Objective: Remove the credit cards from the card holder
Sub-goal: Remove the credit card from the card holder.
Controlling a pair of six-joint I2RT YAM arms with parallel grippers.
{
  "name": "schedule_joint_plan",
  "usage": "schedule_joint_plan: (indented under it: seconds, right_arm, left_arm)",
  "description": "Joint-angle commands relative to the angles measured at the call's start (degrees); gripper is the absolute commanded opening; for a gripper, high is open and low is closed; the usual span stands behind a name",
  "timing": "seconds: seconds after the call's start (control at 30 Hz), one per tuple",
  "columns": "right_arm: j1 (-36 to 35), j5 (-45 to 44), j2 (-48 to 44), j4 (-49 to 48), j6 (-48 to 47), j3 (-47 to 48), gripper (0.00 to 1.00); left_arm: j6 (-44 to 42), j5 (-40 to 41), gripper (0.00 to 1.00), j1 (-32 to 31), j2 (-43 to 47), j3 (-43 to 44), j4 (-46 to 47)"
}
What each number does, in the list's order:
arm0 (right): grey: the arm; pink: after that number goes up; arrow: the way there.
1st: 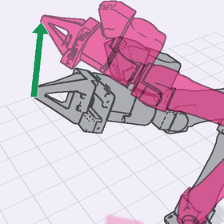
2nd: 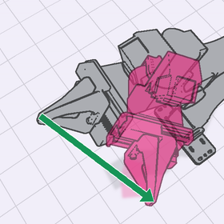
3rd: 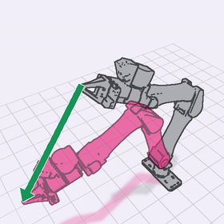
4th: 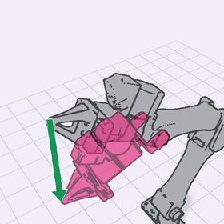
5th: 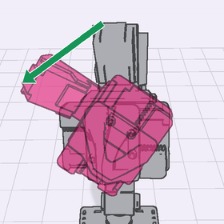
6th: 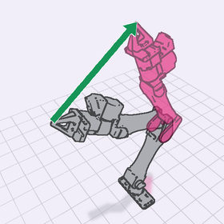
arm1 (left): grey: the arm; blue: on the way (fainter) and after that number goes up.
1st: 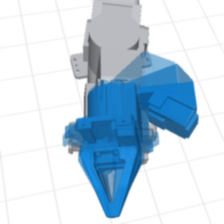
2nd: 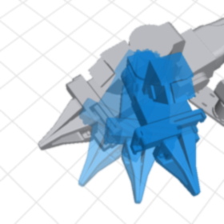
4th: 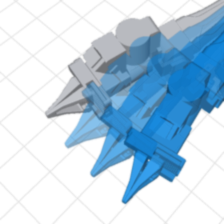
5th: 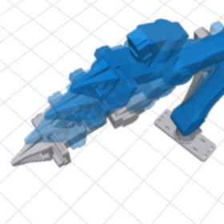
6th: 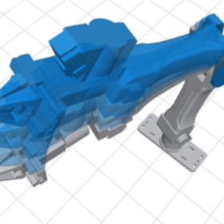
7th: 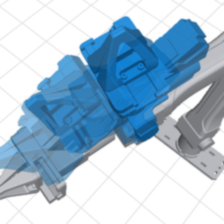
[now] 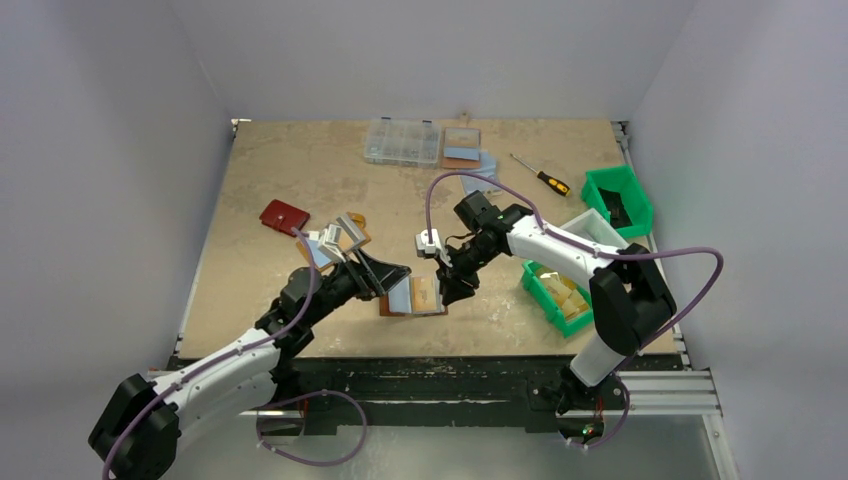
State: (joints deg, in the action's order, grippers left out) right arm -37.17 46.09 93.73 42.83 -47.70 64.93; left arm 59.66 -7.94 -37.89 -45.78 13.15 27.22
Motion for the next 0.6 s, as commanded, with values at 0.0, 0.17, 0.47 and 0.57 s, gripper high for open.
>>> schedule_joint_plan:
  seconds: [0.0, 0.17, 0.47, 0.57]
  right_arm:
    - [0.2, 2.0, -1.7, 0.0, 0.4, 1.8, 0.38]
    - [0.2, 2.0, -1.5, -0.1, 0.7, 1.7, 0.39]
    - [0.3, 1.8, -1.0, -0.4, 1.1, 1.7, 0.38]
    - [0.3, 1.7, -0.7, -0.5, 1.2, 1.7, 0.38]
  left_arm:
    - [0.9, -1.2, 0.71, 0.3, -0.8, -1.0, 4.9]
    - [1.3, -1.2, 0.71, 0.2, -1.7, -1.7, 6.2]
    - [1.3, -1.9, 0.71, 0.3, -4.1, -2.1, 8.0]
    - [1.4, -2.2, 0.71, 0.2, -5.3, -2.3, 8.9]
